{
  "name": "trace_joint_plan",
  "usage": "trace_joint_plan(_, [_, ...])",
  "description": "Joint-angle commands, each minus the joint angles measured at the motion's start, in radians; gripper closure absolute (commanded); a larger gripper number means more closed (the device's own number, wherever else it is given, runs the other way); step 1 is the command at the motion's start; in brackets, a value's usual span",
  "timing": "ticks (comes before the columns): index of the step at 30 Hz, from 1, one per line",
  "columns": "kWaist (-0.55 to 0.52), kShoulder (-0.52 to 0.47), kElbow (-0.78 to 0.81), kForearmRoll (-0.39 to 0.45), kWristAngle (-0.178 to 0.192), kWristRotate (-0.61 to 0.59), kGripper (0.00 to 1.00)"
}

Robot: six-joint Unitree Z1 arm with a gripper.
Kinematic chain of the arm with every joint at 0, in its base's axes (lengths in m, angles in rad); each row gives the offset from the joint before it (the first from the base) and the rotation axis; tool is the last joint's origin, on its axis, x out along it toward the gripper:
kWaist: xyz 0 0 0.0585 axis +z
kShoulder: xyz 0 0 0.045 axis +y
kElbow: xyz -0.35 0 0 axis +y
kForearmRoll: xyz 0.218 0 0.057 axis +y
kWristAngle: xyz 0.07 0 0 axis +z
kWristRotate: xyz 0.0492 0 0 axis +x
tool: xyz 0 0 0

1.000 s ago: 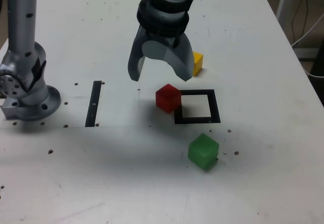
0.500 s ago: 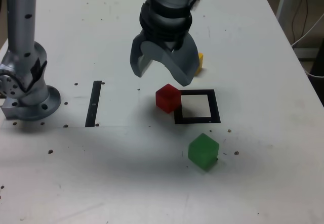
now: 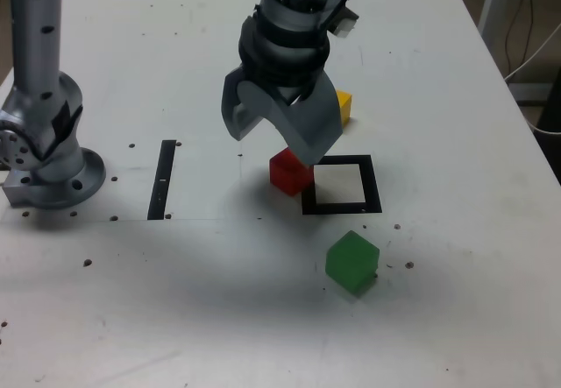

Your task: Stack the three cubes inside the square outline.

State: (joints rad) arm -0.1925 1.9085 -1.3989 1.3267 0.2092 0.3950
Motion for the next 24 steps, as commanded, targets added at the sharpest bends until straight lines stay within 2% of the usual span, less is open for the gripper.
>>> trace_joint_plan(1, [-0.006, 0.003, 0.003, 0.000, 0.005, 0.002, 0.00])
trace_joint_plan(24, [-0.008, 0.109, 0.058, -0.134, 0.006, 0.000, 0.02])
